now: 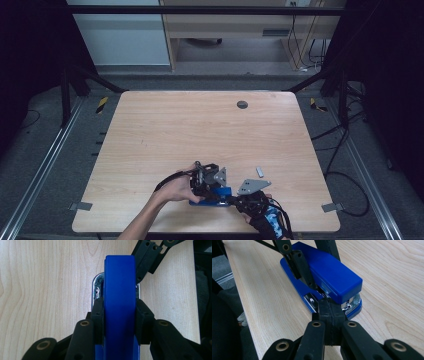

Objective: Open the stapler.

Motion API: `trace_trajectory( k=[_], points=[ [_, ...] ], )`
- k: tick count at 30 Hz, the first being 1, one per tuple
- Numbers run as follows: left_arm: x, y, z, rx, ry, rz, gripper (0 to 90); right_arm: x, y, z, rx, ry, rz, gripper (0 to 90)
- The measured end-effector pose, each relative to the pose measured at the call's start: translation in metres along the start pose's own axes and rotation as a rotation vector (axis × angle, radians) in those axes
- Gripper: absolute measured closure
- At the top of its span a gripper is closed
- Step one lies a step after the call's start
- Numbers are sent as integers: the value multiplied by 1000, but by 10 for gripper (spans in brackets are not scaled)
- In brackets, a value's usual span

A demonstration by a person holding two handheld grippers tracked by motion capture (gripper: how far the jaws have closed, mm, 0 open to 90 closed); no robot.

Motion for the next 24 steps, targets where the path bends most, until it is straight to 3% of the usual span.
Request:
trace_trajectory(
  k=[15,19,24],
  points=[
    [0,-4,0,19,-12,-47,662,0,0,0,7,-1,-1,900],
    [-1,-3,0,6,-3,-11,660,0,0,1,7,-2,-1,900],
    [-1,-1,-1,17,1,4,656,0,1,1,9,-4,4,900]
  ],
)
Point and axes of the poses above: each handheld gripper's, and its own axes: x roughly backward along the jaws, y roughly out of its top, z roughly to its left, the point moved 1 cm from there along -x, roughly forward along the jaws, and after that the axes turned 4 degrees about -y, right-handed, at the moved point
